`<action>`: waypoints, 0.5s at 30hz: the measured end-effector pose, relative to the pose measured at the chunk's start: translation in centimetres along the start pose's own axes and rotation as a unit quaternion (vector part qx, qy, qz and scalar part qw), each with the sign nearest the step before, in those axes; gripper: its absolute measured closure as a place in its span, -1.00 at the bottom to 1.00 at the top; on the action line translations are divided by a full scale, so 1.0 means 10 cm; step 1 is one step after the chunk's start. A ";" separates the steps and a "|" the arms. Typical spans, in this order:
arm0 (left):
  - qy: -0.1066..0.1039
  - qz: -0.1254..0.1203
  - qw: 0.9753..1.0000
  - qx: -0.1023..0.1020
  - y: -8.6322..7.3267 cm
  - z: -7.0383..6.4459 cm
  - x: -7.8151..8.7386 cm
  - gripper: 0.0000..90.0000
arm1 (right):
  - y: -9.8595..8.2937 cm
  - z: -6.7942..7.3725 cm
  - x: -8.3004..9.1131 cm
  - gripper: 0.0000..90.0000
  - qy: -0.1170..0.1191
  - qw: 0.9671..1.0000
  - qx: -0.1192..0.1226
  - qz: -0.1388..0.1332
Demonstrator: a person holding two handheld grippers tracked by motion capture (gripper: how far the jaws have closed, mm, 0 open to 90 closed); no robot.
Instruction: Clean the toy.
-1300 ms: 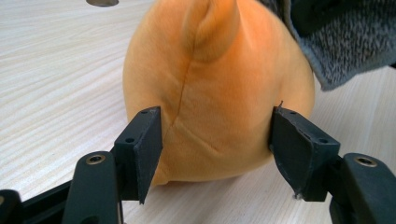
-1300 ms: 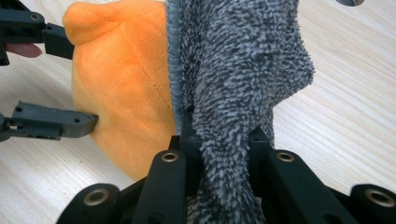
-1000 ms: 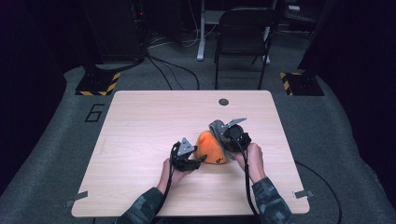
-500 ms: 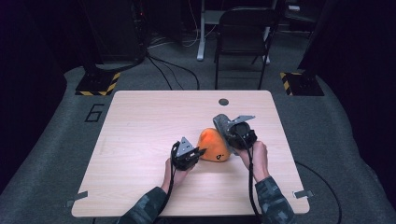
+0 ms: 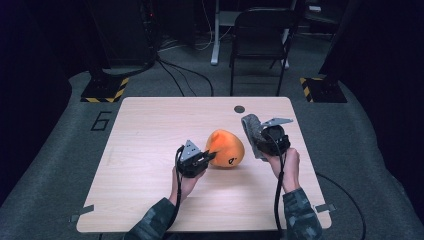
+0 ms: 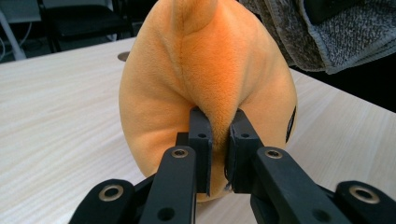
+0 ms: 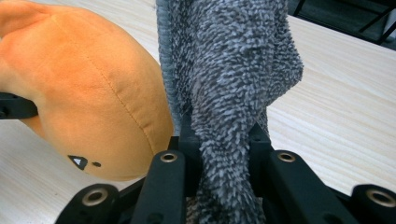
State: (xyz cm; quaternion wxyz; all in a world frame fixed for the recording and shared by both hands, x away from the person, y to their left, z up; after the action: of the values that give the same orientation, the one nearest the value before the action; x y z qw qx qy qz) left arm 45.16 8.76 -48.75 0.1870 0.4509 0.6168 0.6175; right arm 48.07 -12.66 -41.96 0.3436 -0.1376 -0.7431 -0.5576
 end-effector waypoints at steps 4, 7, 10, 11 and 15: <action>-0.001 0.026 1.000 0.012 -0.08 -0.03 -0.08 0.83 | 0.03 0.06 0.03 0.66 0.011 1.000 0.003 -0.002; -0.002 0.040 0.999 0.018 -0.14 -0.06 -0.15 0.83 | 0.05 0.20 0.07 0.66 0.033 0.999 0.009 -0.002; -0.006 0.045 0.999 0.016 -0.16 -0.09 -0.19 0.83 | 0.06 0.45 0.06 0.66 0.067 0.997 0.026 -0.004; -0.005 0.045 0.999 0.012 -0.15 -0.09 -0.18 0.83 | 0.05 0.58 0.02 0.66 0.078 0.996 0.037 0.003; -0.006 0.050 0.999 0.019 -0.19 -0.07 -0.20 0.83 | -0.04 0.79 -0.17 0.67 0.055 0.995 0.080 0.023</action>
State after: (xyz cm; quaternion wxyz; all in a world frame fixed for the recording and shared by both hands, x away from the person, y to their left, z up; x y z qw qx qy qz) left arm 45.03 7.12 -51.08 0.1514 0.4883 0.6039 0.6115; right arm 46.24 -5.16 -44.52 0.4067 -0.0958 -0.7619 -0.4950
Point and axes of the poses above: each handheld gripper's, and its own axes: x roughly backward along the jaws, y roughly out of its top, z roughly to its left, the point moved 6 cm from there along -x, roughly forward along the jaws, and after that the axes turned 9 degrees about -y, right-handed, at the moved point
